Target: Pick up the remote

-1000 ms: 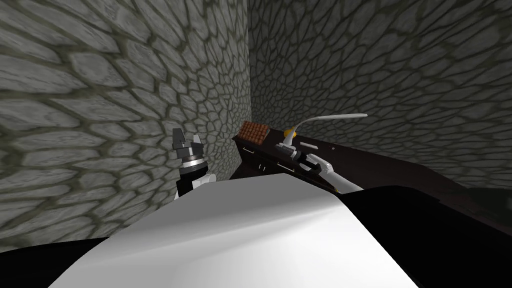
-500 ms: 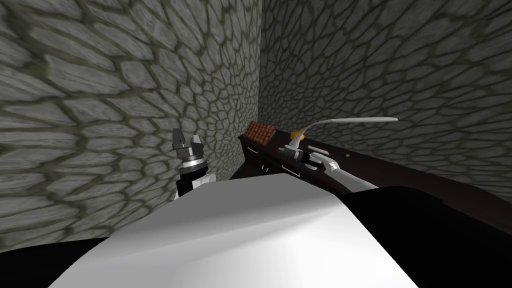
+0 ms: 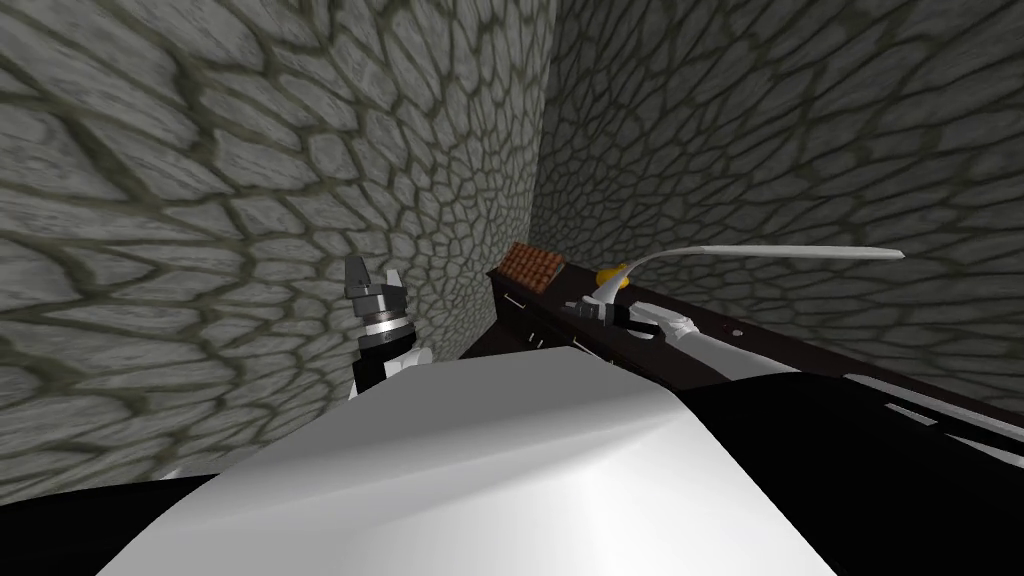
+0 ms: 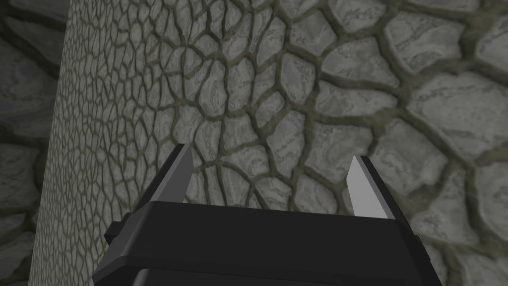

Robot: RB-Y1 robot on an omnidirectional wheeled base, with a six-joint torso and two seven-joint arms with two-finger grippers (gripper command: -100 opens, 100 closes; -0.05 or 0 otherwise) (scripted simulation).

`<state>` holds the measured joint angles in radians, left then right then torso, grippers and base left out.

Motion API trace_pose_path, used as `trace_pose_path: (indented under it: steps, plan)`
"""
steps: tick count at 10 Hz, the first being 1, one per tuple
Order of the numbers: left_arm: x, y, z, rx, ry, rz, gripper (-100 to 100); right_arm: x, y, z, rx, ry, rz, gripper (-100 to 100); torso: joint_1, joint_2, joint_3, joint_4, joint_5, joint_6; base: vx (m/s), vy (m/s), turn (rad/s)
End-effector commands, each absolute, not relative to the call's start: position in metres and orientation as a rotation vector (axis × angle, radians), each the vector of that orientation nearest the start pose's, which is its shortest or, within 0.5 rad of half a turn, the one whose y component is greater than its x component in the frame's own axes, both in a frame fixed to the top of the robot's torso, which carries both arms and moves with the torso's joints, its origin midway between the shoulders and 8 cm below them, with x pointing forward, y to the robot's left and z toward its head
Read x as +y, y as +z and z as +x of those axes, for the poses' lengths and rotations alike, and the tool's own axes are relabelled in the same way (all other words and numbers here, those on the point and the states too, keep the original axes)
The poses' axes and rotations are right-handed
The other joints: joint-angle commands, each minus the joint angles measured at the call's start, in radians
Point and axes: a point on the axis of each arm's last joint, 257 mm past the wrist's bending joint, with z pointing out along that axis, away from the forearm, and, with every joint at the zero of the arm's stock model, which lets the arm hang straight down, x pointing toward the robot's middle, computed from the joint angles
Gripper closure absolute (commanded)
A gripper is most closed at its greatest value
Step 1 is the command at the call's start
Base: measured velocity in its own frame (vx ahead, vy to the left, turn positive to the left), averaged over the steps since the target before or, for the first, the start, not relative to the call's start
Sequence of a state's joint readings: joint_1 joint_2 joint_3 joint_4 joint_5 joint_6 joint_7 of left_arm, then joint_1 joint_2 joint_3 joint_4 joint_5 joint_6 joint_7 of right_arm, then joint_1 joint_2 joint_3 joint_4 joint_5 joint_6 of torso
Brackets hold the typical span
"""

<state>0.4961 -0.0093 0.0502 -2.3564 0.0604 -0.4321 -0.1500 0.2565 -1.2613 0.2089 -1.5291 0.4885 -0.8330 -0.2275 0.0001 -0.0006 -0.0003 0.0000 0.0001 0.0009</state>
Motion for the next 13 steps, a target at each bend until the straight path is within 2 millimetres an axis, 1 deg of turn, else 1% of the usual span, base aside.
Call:
trace_pose_path:
  steps: [1, 2, 3, 4, 5, 6, 7, 8, 9, 10, 11, 12, 13]
  plan:
    - [0.301, 0.048, 0.335, 0.596, -1.157, -0.629, 0, -0.364, -0.248, 0.36, 2.11, 0.793, -0.436, -100, 0.0, 0.0, 0.0, 0.0, 0.0, 0.0, 0.016, 0.002, 0.131]
    - [0.301, 0.048, 0.335, 0.596, -1.157, -0.629, 0, -0.38, -0.258, 0.35, 2.18, 0.751, -0.481, -100, 0.0, 0.0, 0.0, 0.0, 0.0, 0.001, 0.016, 0.007, 0.238]
    - [0.301, 0.048, 0.335, 0.596, -1.157, -0.629, 0, -0.389, -0.26, 0.351, 2.191, 0.733, -0.468, -100, 0.0, 0.0, 0.0, 0.0, 0.0, 0.0, 0.017, -0.001, 0.141]
    - [0.301, 0.048, 0.335, 0.596, -1.157, -0.629, 0, -0.408, -0.268, 0.341, 2.262, 0.685, -0.511, -100, 0.0, 0.0, 0.0, 0.0, 0.0, 0.001, 0.024, 0.009, 0.262]
    - [0.301, 0.048, 0.335, 0.596, -1.157, -0.629, 0, -0.415, -0.27, 0.341, 2.27, 0.67, -0.496, -100, 0.0, -0.001, 0.0, 0.0, 0.0, 0.0, 0.021, -0.001, 0.137]
    - [0.301, 0.048, 0.335, 0.596, -1.157, -0.629, 0, -0.435, -0.276, 0.331, 2.338, 0.621, -0.538, -100, 0.0, 0.0, 0.0, 0.0, 0.0, 0.001, 0.023, 0.002, 0.243]
    - [0.301, 0.048, 0.335, 0.596, -1.157, -0.629, 0, -0.443, -0.278, 0.331, 2.347, 0.605, -0.522, -100, 0.0, -0.001, 0.0, 0.0, 0.0, 0.0, 0.02, -0.004, 0.117]
    - [0.301, 0.048, 0.335, 0.596, -1.156, -0.629, 0, -0.462, -0.282, 0.32, 2.412, 0.554, -0.559, -100, 0.0, 0.0, 0.0, 0.0, 0.0, 0.001, 0.021, 0.003, 0.228]
    - [0.301, 0.048, 0.335, 0.596, -1.157, -0.629, 0, -0.47, -0.283, 0.319, 2.42, 0.538, -0.544, -100, 0.0, -0.001, 0.0, 0.0, 0.0, 0.0, 0.02, -0.004, 0.129]
    - [0.301, 0.048, 0.335, 0.596, -1.156, -0.629, 0, -0.492, -0.286, 0.307, 2.486, 0.483, -0.572, -100, 0.0, 0.0, 0.0, 0.0, 0.0, 0.001, 0.026, -0.004, 0.22]
    - [0.301, 0.048, 0.335, 0.596, -1.157, -0.629, 0, -0.498, -0.286, 0.307, 2.491, 0.471, -0.56, -100, -0.001, -0.001, 0.0, 0.0, 0.0, 0.001, 0.023, -0.008, 0.111]
    - [0.301, 0.048, 0.335, 0.596, -1.156, -0.629, 0, -0.525, -0.288, 0.294, 2.56, 0.405, -0.574, -100, -0.001, 0.0, 0.0, 0.0, 0.0, 0.002, 0.026, 0.0, 0.176]
    - [0.301, 0.048, 0.335, 0.596, -1.157, -0.629, 0, -0.525, -0.288, 0.294, 2.56, 0.405, -0.574, -100, 0.0, -0.001, 0.0, 0.0, 0.0, 0.001, 0.022, -0.006, 0.132]
